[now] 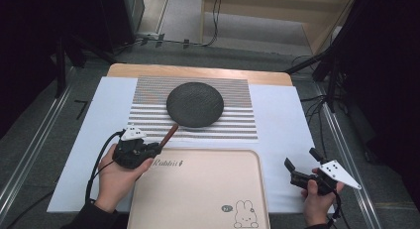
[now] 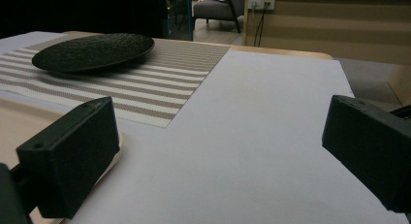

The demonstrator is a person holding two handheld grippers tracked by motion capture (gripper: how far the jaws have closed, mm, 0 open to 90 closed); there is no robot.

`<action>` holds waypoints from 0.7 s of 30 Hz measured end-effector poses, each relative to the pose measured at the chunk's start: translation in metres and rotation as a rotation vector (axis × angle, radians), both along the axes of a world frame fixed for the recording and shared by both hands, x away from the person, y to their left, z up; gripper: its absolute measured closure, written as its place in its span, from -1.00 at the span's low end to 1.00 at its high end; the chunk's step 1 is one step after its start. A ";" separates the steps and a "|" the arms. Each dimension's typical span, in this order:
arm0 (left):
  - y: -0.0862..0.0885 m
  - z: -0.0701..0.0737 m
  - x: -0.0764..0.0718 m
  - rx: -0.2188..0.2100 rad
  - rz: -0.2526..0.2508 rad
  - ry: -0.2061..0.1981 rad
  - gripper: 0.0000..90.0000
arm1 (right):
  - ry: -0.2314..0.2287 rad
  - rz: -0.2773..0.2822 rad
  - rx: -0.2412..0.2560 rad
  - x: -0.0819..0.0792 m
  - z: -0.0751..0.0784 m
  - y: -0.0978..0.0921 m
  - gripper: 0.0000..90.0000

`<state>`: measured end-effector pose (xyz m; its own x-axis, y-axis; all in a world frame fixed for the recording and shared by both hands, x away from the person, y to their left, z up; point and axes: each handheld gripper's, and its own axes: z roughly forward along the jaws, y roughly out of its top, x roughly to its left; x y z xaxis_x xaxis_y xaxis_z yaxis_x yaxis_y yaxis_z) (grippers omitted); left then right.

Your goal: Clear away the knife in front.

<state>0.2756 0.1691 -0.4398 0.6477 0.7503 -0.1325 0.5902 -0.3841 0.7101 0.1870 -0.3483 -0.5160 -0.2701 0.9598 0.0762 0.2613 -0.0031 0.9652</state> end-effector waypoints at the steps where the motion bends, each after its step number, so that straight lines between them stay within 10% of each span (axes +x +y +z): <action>1: -0.001 -0.001 -0.002 0.001 0.002 0.002 0.71 | 0.000 0.001 -0.001 0.000 0.000 0.000 -1.00; 21: -0.004 -0.023 -0.043 -0.029 0.018 0.041 0.71 | 0.000 0.001 -0.002 0.000 0.000 0.001 -1.00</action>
